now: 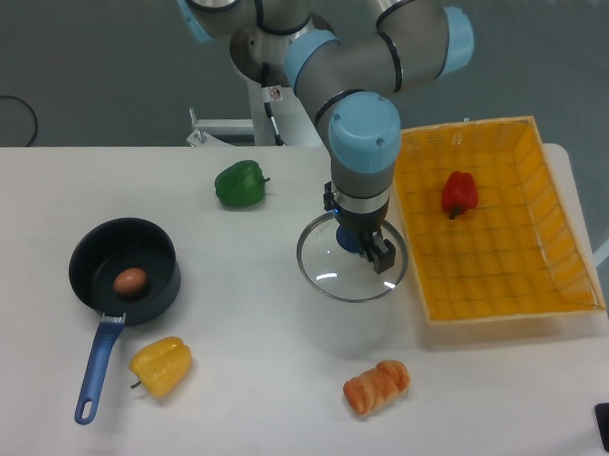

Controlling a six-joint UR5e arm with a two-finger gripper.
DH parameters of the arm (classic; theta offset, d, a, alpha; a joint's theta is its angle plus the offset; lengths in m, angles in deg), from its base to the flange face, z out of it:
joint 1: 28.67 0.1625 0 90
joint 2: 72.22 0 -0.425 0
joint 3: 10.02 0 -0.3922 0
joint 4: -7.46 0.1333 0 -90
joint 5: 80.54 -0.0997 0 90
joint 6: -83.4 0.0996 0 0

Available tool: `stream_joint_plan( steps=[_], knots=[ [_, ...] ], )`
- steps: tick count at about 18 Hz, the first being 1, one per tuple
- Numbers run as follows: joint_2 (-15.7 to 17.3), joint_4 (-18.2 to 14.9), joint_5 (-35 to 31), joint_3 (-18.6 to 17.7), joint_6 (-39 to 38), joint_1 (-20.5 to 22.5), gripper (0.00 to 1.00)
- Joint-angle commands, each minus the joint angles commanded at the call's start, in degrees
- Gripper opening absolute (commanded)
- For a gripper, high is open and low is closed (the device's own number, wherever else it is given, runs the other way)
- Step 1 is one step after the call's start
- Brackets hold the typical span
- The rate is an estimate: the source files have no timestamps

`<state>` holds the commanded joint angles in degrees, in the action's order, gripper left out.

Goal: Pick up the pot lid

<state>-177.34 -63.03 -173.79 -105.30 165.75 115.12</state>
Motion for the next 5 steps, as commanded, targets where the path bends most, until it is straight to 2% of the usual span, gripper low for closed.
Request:
stream_joint_plan(
  steps=[5],
  knots=[
    [0.00,-0.26,0.00,0.09,0.00,0.00,0.55]
  ],
)
